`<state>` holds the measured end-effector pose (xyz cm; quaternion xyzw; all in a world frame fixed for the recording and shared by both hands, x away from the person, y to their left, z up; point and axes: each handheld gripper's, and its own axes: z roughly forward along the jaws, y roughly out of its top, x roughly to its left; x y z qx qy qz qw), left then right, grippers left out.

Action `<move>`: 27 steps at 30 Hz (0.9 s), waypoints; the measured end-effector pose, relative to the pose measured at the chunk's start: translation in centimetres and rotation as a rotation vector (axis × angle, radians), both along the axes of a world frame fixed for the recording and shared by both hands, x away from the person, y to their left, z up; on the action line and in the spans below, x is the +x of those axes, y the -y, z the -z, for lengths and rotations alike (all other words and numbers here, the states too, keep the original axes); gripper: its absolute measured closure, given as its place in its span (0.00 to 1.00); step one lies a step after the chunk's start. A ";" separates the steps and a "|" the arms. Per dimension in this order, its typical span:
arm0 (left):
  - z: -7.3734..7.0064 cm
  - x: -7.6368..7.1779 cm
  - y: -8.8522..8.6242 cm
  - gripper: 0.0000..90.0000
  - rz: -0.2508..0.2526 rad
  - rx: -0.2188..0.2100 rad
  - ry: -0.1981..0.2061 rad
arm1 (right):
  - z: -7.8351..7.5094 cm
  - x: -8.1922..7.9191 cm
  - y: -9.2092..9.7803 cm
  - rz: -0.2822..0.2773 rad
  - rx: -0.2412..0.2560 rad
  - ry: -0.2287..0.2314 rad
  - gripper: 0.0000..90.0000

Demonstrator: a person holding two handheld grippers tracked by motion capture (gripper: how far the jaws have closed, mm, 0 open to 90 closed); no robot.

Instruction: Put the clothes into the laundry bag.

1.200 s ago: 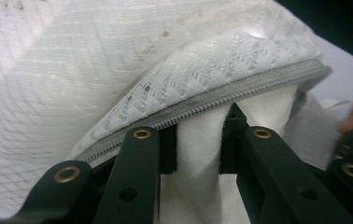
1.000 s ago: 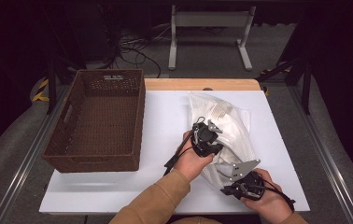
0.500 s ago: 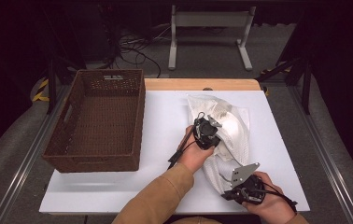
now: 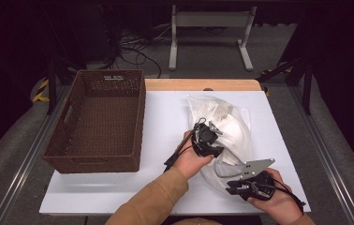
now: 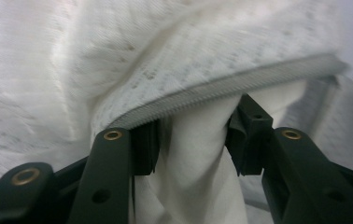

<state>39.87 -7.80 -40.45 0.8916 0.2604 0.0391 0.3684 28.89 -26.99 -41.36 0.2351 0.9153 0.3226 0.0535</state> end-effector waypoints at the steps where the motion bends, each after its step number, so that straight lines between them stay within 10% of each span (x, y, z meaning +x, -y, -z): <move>1: 0.0 0.0 0.0 0.63 0.000 0.000 0.000 | -0.2 0.0 0.1 0.012 0.013 0.006 0.80; 15: -1.2 -4.0 -3.9 0.57 0.068 0.041 0.021 | -2.9 0.4 1.7 0.091 0.090 0.126 0.77; 27: -0.1 -4.3 -5.1 0.55 0.041 0.100 0.019 | -3.9 1.3 2.1 0.159 0.096 0.186 0.77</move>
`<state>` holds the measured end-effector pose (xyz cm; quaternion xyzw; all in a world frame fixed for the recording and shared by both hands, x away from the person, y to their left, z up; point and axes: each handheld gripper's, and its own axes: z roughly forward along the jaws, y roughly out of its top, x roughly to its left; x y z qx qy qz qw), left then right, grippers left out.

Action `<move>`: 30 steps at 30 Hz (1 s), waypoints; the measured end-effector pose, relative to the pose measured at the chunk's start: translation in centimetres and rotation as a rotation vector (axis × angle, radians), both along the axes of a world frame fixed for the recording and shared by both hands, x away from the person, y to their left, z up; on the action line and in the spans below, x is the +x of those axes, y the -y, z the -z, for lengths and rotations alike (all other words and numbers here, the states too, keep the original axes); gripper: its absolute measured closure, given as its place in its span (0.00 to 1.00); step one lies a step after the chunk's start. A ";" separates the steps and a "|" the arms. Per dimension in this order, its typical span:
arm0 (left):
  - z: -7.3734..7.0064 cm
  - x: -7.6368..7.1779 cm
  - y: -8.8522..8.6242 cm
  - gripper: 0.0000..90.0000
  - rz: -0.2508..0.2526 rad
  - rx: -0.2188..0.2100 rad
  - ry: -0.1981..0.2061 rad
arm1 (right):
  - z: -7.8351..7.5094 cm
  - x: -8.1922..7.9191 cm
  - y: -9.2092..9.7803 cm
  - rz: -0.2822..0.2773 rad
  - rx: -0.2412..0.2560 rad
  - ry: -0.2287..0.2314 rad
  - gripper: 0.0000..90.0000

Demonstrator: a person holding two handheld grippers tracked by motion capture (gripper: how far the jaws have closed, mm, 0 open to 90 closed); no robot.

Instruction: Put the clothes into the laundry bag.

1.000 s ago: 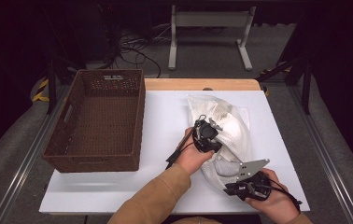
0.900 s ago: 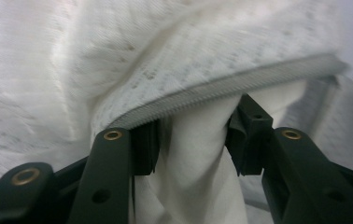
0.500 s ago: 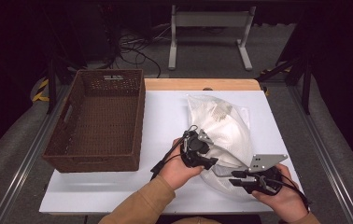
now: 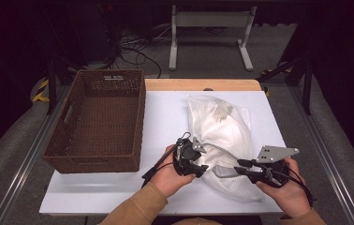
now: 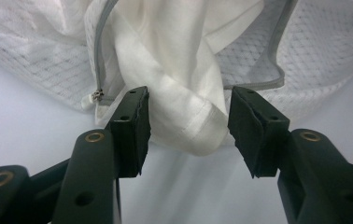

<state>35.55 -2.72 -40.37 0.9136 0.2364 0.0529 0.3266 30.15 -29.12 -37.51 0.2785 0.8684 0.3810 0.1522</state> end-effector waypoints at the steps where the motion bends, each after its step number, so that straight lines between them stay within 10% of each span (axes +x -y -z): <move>1: 0.1 0.0 -0.1 0.55 -0.003 0.003 -0.003 | 0.0 0.1 0.0 0.002 0.002 -0.002 0.76; 12: 1.5 0.4 -0.1 0.55 -0.010 0.019 -0.045 | 0.5 2.1 -1.5 0.068 -0.072 0.032 0.57; 20: 1.9 0.4 0.7 0.84 0.007 0.020 -0.054 | 0.4 3.1 -1.8 0.066 -0.138 0.068 0.98; 30: 1.6 0.9 3.2 0.95 0.053 -0.015 -0.036 | -1.2 2.3 -1.0 0.029 -0.024 0.074 1.00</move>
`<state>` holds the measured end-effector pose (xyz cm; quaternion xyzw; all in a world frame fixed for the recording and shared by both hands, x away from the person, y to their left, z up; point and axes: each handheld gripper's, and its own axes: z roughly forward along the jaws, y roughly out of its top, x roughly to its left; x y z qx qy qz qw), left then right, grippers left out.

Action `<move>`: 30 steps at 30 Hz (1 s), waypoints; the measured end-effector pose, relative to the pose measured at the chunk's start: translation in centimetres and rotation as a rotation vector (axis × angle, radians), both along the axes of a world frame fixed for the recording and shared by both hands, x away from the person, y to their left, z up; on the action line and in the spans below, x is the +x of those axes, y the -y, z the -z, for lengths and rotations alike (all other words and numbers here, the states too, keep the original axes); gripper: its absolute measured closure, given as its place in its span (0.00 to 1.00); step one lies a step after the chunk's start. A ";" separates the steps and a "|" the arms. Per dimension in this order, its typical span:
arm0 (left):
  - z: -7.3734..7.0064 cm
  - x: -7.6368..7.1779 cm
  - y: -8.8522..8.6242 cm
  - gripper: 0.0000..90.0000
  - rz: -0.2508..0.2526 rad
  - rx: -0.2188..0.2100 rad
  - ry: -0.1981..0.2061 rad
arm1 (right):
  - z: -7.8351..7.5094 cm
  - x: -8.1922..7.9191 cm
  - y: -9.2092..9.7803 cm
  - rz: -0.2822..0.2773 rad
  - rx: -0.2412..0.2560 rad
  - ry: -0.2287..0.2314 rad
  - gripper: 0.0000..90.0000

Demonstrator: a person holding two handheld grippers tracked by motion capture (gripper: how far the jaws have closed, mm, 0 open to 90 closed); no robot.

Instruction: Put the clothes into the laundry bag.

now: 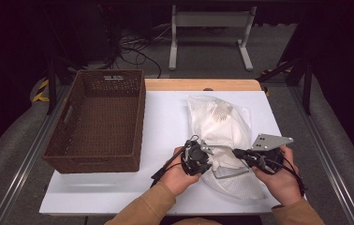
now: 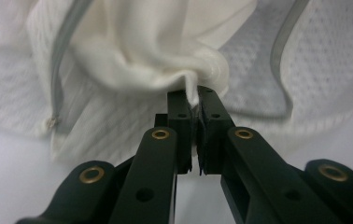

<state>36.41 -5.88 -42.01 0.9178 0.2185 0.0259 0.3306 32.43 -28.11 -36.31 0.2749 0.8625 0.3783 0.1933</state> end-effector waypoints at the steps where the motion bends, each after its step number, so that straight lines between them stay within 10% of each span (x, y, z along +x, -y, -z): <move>1: 0.0 0.1 0.4 0.96 0.005 0.001 0.004 | -0.1 -0.1 0.0 -0.008 0.004 -0.002 1.00; 18: 1.2 2.8 4.1 0.96 -0.062 0.044 0.140 | 0.2 -0.2 0.1 -0.047 0.047 -0.073 1.00; 30: 0.9 3.0 3.1 0.86 -0.076 0.020 0.067 | 0.7 0.1 0.4 -0.049 0.056 -0.102 1.00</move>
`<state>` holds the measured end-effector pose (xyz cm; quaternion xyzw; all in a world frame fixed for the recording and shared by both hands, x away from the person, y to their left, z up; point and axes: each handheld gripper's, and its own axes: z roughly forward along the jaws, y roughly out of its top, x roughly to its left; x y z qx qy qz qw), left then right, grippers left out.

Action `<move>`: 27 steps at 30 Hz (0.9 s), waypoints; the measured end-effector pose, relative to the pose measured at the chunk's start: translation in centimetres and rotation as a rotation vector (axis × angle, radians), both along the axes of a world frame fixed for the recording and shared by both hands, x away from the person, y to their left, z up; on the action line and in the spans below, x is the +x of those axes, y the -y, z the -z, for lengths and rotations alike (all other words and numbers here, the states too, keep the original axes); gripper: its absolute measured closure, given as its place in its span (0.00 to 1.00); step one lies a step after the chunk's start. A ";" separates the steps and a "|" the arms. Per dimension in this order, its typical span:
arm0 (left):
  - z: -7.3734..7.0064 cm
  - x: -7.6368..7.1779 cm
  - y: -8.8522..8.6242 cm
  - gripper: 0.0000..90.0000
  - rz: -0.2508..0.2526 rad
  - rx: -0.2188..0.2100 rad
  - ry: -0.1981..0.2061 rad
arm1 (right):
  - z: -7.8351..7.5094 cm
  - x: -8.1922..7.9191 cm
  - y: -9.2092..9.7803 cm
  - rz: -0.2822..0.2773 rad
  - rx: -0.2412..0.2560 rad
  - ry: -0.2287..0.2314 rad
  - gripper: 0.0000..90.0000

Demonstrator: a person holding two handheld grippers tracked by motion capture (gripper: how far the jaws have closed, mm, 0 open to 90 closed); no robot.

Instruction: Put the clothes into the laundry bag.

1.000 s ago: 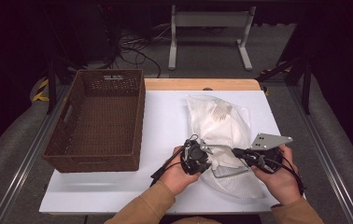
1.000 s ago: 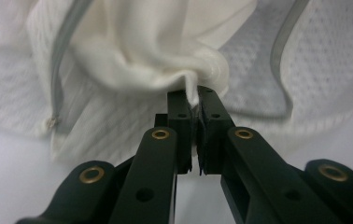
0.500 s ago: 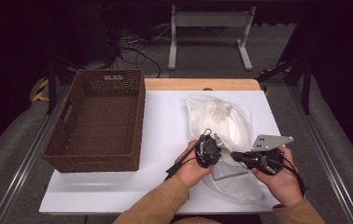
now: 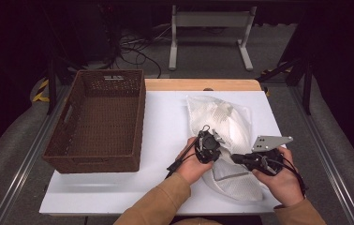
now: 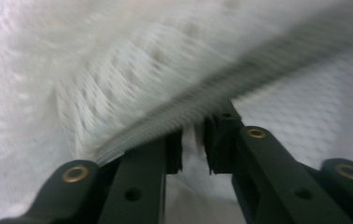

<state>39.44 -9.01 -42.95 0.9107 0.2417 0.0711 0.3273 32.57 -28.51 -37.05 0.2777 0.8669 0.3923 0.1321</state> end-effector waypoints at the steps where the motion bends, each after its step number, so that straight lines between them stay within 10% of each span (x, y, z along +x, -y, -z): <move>1: -0.2 -0.3 -0.2 0.83 0.008 0.001 -0.006 | 0.0 0.0 0.1 0.001 0.002 -0.002 1.00; 13: -2.7 -2.8 -5.0 0.75 -0.012 -0.053 -0.017 | 0.0 -0.1 0.0 0.005 -0.004 -0.001 1.00; 21: -2.4 -1.5 -7.8 0.70 -0.142 -0.042 0.011 | -0.1 -0.2 0.2 0.009 0.003 0.000 1.00; 27: -1.8 -0.5 -8.1 0.62 -0.130 -0.062 -0.010 | -0.1 -0.1 0.3 0.012 0.005 -0.001 1.00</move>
